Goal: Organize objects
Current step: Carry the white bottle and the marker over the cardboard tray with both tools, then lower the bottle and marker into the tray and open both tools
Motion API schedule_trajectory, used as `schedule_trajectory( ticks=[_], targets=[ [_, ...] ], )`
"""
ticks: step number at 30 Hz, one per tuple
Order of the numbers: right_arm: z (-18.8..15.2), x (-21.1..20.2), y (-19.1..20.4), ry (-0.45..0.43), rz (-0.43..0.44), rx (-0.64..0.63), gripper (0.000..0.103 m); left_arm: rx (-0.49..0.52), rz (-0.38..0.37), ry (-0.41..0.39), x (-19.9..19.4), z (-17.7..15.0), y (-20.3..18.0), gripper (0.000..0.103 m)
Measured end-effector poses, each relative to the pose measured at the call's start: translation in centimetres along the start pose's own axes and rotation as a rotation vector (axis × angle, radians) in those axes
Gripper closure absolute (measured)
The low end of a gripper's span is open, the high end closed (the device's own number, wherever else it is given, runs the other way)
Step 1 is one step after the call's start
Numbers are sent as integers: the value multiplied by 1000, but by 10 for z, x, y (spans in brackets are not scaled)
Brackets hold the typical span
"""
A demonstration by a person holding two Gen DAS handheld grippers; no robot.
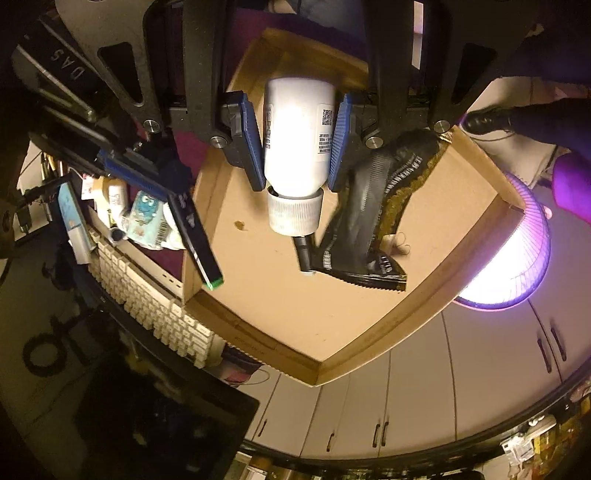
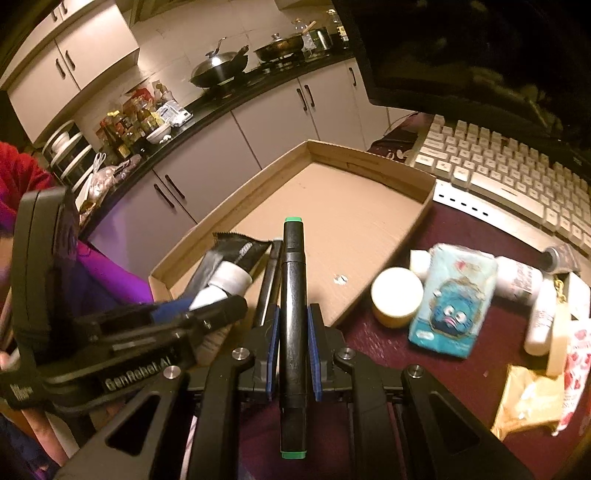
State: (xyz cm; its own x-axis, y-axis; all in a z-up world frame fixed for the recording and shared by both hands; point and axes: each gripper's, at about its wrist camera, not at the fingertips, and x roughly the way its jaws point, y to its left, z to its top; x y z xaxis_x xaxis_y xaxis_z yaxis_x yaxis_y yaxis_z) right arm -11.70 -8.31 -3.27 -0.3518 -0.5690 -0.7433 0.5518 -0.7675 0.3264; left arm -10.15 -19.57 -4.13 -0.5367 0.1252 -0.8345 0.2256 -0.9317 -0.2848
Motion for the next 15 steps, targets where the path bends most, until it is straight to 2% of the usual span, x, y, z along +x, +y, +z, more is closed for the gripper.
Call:
schedule_trajectory(
  ticks=[8,15],
  targets=[
    [18,22,1,6,11,10,90,-32,29,13,10,10,19,69],
    [27,45,-2,29,6,25,90,3,-4,52,22,7,10,69]
  ],
)
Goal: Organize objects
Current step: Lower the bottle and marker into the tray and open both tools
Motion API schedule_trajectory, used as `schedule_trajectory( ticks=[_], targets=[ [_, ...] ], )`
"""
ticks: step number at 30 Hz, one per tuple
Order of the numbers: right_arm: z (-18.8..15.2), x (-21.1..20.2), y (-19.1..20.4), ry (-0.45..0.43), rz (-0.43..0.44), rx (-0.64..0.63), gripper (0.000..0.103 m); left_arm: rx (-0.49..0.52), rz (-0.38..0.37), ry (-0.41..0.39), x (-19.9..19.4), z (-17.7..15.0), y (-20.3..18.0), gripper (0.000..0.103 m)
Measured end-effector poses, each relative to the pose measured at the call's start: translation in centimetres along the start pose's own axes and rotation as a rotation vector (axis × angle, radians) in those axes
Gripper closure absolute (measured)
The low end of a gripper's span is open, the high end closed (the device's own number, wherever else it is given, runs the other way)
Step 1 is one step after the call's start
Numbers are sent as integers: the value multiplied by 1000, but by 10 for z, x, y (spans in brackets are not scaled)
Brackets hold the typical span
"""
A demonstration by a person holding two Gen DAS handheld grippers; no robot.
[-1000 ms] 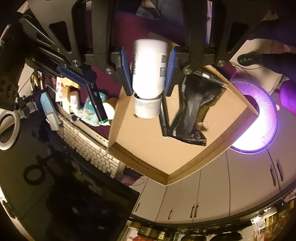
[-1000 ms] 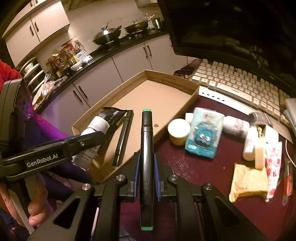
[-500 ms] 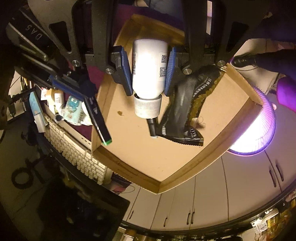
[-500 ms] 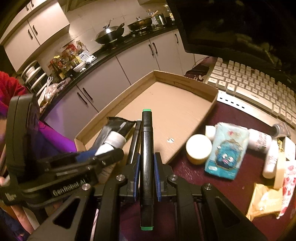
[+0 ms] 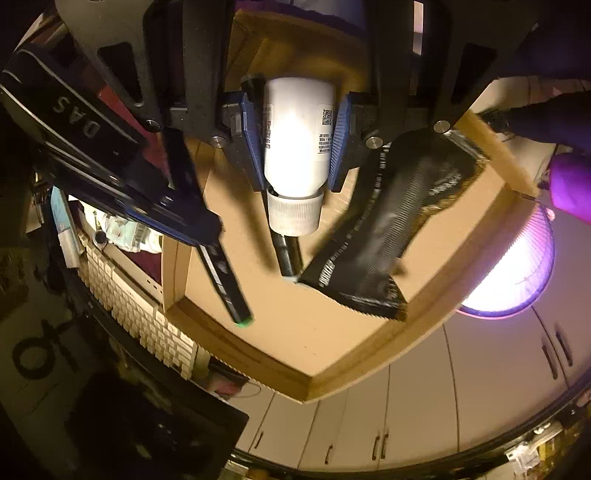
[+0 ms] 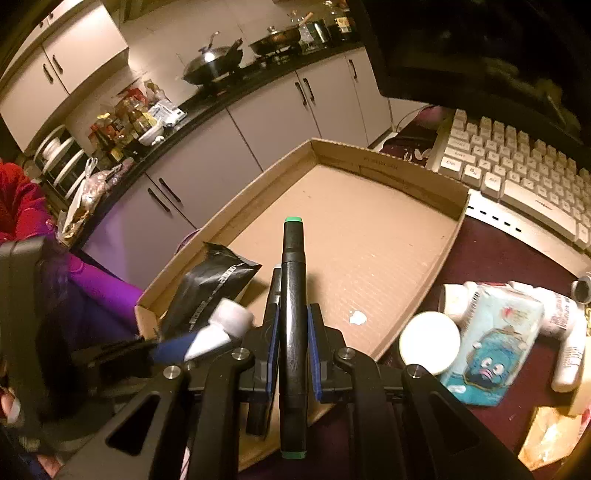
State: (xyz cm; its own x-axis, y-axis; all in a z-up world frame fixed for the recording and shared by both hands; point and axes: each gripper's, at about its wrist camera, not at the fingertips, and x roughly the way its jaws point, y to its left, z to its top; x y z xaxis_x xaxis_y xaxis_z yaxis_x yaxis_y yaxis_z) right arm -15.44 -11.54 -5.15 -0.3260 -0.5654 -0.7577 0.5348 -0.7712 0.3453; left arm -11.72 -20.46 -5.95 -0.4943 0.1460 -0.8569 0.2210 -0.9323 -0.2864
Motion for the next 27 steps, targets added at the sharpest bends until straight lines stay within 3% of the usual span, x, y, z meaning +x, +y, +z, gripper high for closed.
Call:
schedule_trajectory(
  ticks=[7,17,27],
  targets=[
    [-1,21,0,34,-5,10,89,-4,1,7,7,1,4,69],
    [3,25,-7,14,-81,28,89,-24,-3,-3,5,1,11,69],
    [1,38,-4,37,-77,22,89,-22,-4,-4,4,-1,11,69]
  ],
)
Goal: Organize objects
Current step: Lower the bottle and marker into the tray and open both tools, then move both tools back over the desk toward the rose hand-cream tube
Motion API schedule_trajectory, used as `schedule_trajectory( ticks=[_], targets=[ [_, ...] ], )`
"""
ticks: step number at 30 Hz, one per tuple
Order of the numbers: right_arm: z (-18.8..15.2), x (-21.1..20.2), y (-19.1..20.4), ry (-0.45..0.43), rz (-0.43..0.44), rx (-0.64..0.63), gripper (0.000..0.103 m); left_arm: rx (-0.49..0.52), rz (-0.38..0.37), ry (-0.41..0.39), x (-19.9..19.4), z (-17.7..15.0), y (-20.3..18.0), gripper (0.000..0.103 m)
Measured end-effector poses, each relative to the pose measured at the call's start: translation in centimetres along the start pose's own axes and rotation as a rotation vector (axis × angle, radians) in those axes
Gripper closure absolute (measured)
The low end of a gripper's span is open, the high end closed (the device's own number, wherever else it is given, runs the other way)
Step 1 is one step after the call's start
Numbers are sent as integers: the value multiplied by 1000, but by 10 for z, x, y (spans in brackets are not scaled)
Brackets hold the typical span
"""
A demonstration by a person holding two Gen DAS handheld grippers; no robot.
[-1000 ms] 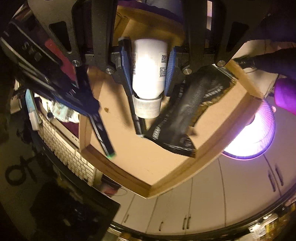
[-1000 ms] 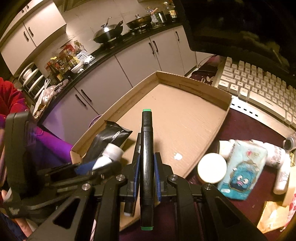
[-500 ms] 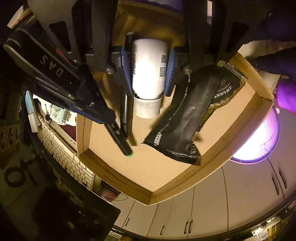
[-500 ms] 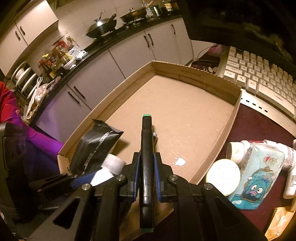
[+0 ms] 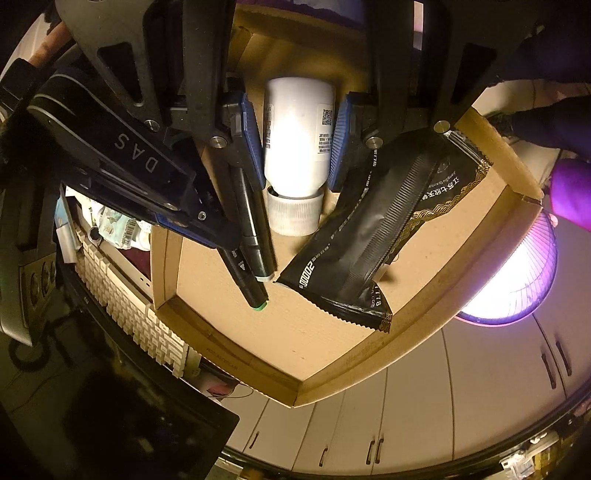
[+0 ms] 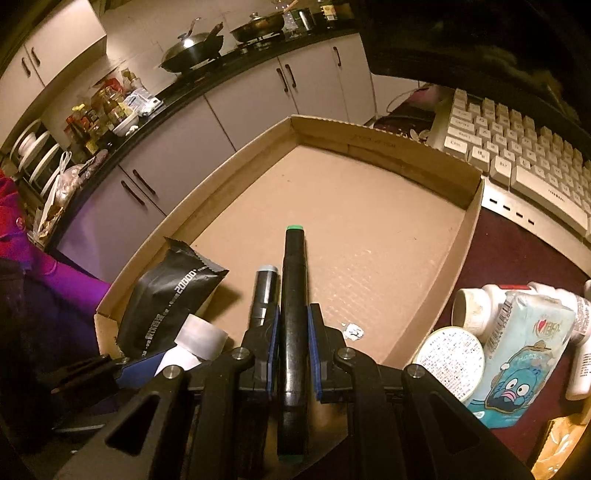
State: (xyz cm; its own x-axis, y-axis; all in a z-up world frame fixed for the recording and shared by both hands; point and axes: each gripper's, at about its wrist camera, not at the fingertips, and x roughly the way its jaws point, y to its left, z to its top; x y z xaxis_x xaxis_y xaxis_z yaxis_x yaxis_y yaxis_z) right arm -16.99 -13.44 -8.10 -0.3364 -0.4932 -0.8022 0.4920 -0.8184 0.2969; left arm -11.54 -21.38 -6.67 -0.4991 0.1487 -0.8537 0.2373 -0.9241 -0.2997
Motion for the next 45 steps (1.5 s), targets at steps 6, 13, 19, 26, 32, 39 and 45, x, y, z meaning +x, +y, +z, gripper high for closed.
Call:
schedule_trajectory(
  ticks=[6,13,19,26,32,39,45],
  targets=[
    [-1,0,-4,1,13,29,88,-21,-33,-9,-1,-2,3,69],
    [-10,-32,-4,-88,18,-3,67,-15,-97,-106,-31,-9,-7,57],
    [-43,-85,-23,-174,49,25,44,72,-162,-140,-52,-31,-41,55],
    [-98,-136,-60,-215,-22,41,37,133,-174,-135,-54,-64,-91,55],
    [-135,-163,-99,-239,-62,124,37,119,-158,-93,-51,-79,-119,55],
    [-162,-184,-127,-244,-98,174,37,187,-192,-17,-50,-100,-147,55],
    [-176,-199,-149,-242,-98,218,37,234,-214,19,-50,-109,-170,55]
  ],
)
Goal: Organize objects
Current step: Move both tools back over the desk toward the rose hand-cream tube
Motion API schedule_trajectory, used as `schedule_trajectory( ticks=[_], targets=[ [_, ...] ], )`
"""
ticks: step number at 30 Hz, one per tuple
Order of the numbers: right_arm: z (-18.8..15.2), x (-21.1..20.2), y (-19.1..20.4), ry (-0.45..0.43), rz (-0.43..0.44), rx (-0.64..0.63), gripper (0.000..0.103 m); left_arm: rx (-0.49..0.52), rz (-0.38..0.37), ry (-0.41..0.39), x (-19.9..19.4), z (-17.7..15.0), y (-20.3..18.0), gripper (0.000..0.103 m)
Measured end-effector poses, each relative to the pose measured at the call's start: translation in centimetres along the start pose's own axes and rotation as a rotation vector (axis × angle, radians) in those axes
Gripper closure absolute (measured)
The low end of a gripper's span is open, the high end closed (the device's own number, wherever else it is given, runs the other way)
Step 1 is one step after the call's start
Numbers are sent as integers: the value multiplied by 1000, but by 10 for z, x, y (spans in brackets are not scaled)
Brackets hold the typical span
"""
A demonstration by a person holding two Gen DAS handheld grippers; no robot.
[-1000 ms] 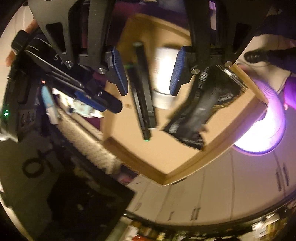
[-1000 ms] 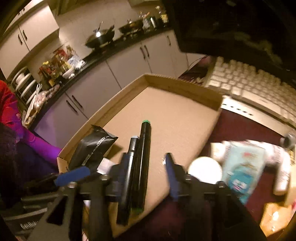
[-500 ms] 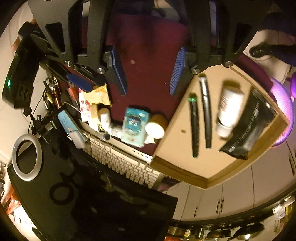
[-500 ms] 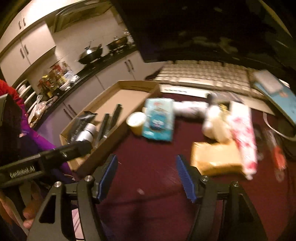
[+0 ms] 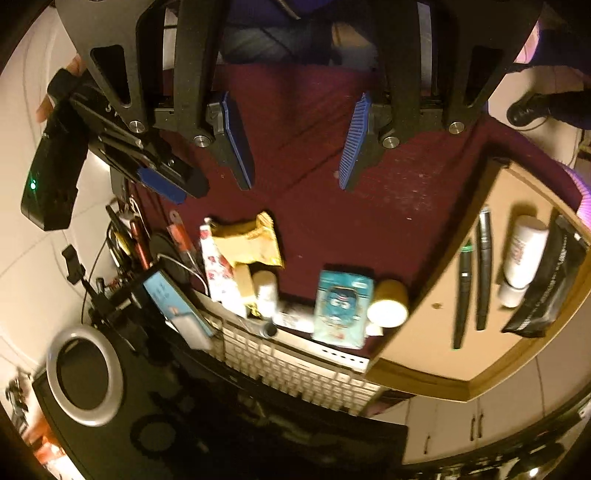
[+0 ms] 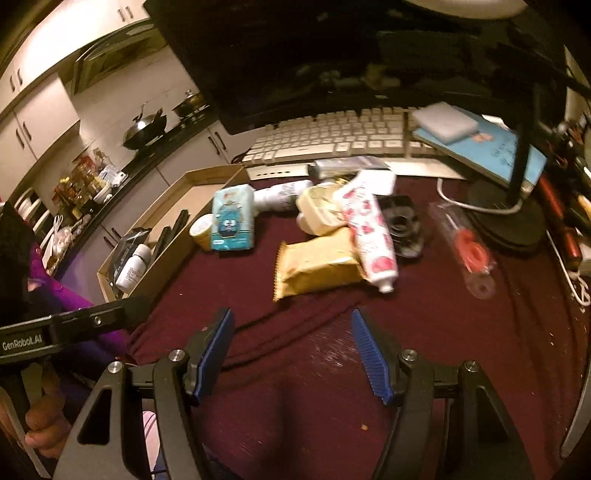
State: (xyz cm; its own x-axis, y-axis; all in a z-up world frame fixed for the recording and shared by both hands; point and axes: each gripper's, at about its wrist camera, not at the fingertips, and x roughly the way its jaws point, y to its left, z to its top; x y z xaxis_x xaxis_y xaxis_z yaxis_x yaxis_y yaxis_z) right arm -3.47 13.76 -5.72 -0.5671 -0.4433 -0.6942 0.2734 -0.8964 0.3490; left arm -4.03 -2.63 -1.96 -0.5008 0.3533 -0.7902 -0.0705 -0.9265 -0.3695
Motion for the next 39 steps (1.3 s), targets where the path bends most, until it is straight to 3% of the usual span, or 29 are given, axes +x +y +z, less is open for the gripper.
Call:
schedule_trajectory(
  ticks=[9,19,25,26,35,36,39],
  targets=[
    [7,-6,-31,-11,10,51,37,116,-61,14,28,20,-24,55],
    [27,14,-51,10,4,78,38,126,-101,74,71,53,-23,55],
    [48,34,-52,33,-23,63,59,109,-103,93,82,55,-14,55],
    [50,37,-52,35,-26,59,66,106,-106,93,83,56,-13,55],
    [67,55,-38,46,-115,-36,69,104,-113,92,87,63,-8,55],
    [67,56,-35,50,-124,-51,77,107,-110,91,88,64,-8,55],
    [63,55,-29,63,-151,-92,84,116,-115,94,90,66,-9,55]
  ],
)
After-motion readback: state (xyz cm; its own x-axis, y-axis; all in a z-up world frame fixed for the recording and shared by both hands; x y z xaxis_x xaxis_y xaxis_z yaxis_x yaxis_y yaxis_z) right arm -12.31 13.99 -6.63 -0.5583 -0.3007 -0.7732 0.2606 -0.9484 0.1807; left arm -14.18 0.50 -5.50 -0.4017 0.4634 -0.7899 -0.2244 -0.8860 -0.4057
